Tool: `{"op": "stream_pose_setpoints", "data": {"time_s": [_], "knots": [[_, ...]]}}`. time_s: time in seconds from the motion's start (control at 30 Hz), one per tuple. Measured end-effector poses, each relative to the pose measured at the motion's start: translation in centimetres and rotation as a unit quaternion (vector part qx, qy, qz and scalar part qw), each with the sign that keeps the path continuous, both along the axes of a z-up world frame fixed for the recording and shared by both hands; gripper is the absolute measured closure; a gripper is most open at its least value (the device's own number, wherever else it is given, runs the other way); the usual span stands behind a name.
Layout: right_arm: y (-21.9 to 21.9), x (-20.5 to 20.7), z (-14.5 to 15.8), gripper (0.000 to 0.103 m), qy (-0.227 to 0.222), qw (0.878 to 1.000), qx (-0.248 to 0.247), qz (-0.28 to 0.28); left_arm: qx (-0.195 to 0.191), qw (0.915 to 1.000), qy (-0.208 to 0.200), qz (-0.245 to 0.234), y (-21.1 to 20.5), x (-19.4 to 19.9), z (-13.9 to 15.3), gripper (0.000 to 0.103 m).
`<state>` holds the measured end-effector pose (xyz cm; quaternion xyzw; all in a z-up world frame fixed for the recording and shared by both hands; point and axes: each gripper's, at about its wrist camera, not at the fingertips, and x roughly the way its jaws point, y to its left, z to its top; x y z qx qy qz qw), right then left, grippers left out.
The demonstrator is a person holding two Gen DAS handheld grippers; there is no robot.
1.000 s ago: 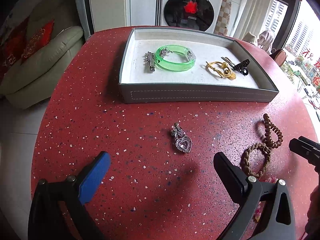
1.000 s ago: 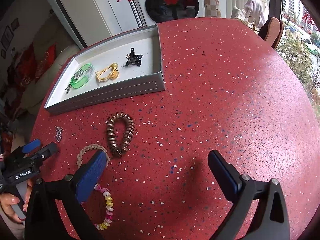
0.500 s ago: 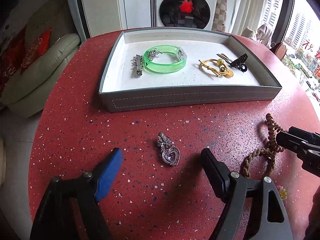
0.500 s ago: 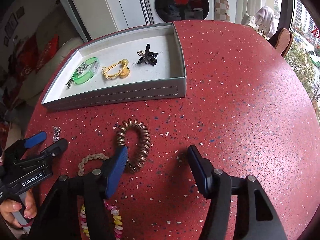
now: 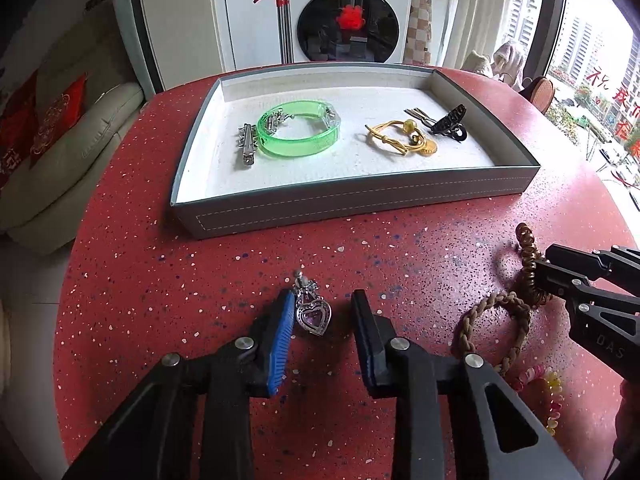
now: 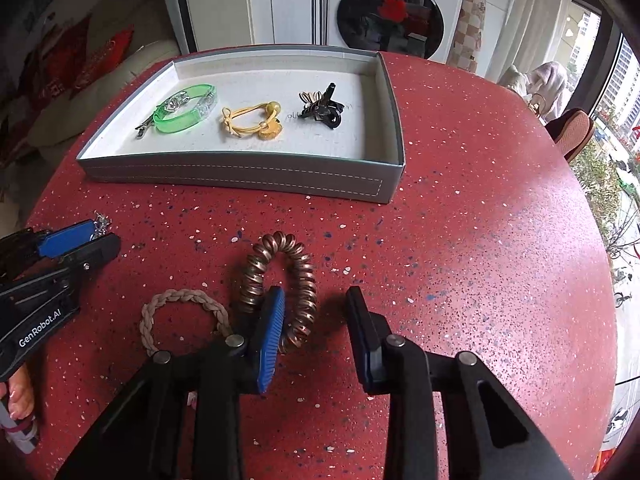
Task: Organize jewelry
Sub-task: 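Grasp the silver heart pendant with the left tool while the right tool grasps the brown coil hair tie, then carry the heart pendant and coil hair tie into the tray with both tools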
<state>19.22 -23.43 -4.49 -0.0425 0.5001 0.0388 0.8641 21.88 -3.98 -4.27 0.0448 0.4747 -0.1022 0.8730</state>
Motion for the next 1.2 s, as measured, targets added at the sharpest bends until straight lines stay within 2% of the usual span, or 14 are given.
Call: {"op": "stream_pose_setpoints", "data": {"time_s": [0.03, 0.1, 0.23, 0.4, 0.87, 1.2], "knots": [[0.2, 0.0, 0.0, 0.092, 0.001, 1.000, -0.002, 0.003, -0.001, 1.0000, 0.000, -0.002, 0.0, 0.0, 0.0, 0.067], [0.6, -0.1, 0.1, 0.092, -0.002, 1.000, -0.005, 0.004, -0.009, 0.9999, 0.001, -0.006, 0.3, 0.0, 0.1, 0.067], [0.0, -0.5, 0.5, 0.092, -0.010, 1.000, 0.022, -0.006, -0.055, 0.9985, 0.008, -0.007, 1.4, -0.1, 0.4, 0.067], [-0.8, -1.2, 1.9, 0.091, -0.025, 0.999, 0.045, -0.010, -0.073, 0.9973, -0.001, -0.011, 2.5, -0.5, 1.3, 0.067], [-2.3, 0.0, 6.0, 0.091, -0.052, 0.992, 0.112, -0.019, -0.099, 0.9948, -0.021, -0.011, 3.9, 0.7, 5.8, 0.067], [-1.5, 4.3, 10.0, 0.091, -0.081, 0.990, 0.111, -0.002, -0.077, 0.9946, -0.067, -0.015, 3.4, 5.5, 10.5, 0.067]]}}
